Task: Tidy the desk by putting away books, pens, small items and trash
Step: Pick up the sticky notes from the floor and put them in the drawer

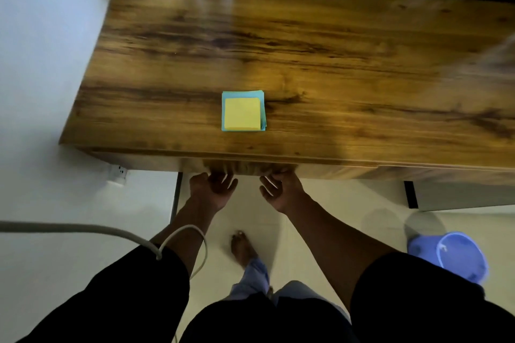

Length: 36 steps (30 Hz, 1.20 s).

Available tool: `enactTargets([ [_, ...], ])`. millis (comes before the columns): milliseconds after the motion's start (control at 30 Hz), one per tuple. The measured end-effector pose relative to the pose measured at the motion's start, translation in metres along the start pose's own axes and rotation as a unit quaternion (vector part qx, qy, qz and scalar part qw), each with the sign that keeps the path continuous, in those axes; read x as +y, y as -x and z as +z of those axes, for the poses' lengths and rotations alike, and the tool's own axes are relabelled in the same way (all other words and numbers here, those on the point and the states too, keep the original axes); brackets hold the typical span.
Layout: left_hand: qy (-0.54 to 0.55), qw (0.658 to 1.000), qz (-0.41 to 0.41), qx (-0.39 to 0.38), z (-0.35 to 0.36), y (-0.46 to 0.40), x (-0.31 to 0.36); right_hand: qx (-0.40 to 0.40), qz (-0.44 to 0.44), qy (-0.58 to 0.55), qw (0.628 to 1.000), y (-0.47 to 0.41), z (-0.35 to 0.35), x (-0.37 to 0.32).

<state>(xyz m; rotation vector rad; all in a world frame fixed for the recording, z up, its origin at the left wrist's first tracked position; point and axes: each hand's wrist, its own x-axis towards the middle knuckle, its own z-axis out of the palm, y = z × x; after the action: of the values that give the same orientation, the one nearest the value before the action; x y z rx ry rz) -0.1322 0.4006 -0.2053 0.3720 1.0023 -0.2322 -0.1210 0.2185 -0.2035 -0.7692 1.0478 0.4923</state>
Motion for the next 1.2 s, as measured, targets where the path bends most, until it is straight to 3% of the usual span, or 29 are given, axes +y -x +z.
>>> enactTargets([
  [400,-0.050,0.999,0.006,-0.018,-0.065,0.009,-0.019,-0.029,0.015,-0.014,0.999,0.016,-0.046,0.035],
  [533,-0.162,0.987,0.019,0.000,-0.074,0.032,-0.028,-0.042,0.015,-0.011,0.999,0.027,-0.060,0.050],
  [600,-0.260,0.965,0.020,0.005,-0.080,0.049,-0.035,-0.045,0.015,-0.014,0.999,0.032,-0.068,0.060],
  [667,-0.406,0.912,0.054,-0.006,-0.085,0.078,-0.043,-0.047,0.010,-0.012,0.999,0.038,-0.078,0.071],
  [700,-0.478,0.871,0.113,-0.019,-0.087,0.090,-0.048,-0.047,0.007,-0.008,0.999,0.040,-0.082,0.076],
  [733,-0.549,0.807,0.213,-0.037,-0.091,0.102,-0.053,-0.048,0.003,-0.004,0.999,0.044,-0.086,0.082],
  [833,-0.677,0.496,0.537,-0.080,-0.098,0.126,-0.058,-0.052,-0.009,0.033,0.998,0.062,-0.094,0.100],
  [867,-0.687,0.421,0.586,-0.085,-0.096,0.128,-0.056,-0.052,-0.019,0.069,0.996,0.070,-0.094,0.106],
  [900,-0.700,0.368,0.606,-0.084,-0.092,0.130,-0.053,-0.051,-0.044,0.125,0.990,0.078,-0.093,0.112],
  [967,-0.738,0.309,0.596,-0.067,-0.088,0.133,-0.046,-0.042,-0.150,0.276,0.948,0.094,-0.091,0.123],
  [1000,-0.756,0.283,0.587,-0.061,-0.088,0.133,-0.042,-0.035,-0.229,0.349,0.908,0.102,-0.089,0.127],
  [1100,-0.794,0.217,0.565,-0.060,-0.094,0.134,-0.028,-0.047,-0.465,0.483,0.740,0.128,-0.083,0.130],
  [1200,-0.823,0.197,0.529,-0.060,-0.098,0.135,-0.015,-0.002,-0.639,0.530,0.557,0.148,-0.075,0.116],
])
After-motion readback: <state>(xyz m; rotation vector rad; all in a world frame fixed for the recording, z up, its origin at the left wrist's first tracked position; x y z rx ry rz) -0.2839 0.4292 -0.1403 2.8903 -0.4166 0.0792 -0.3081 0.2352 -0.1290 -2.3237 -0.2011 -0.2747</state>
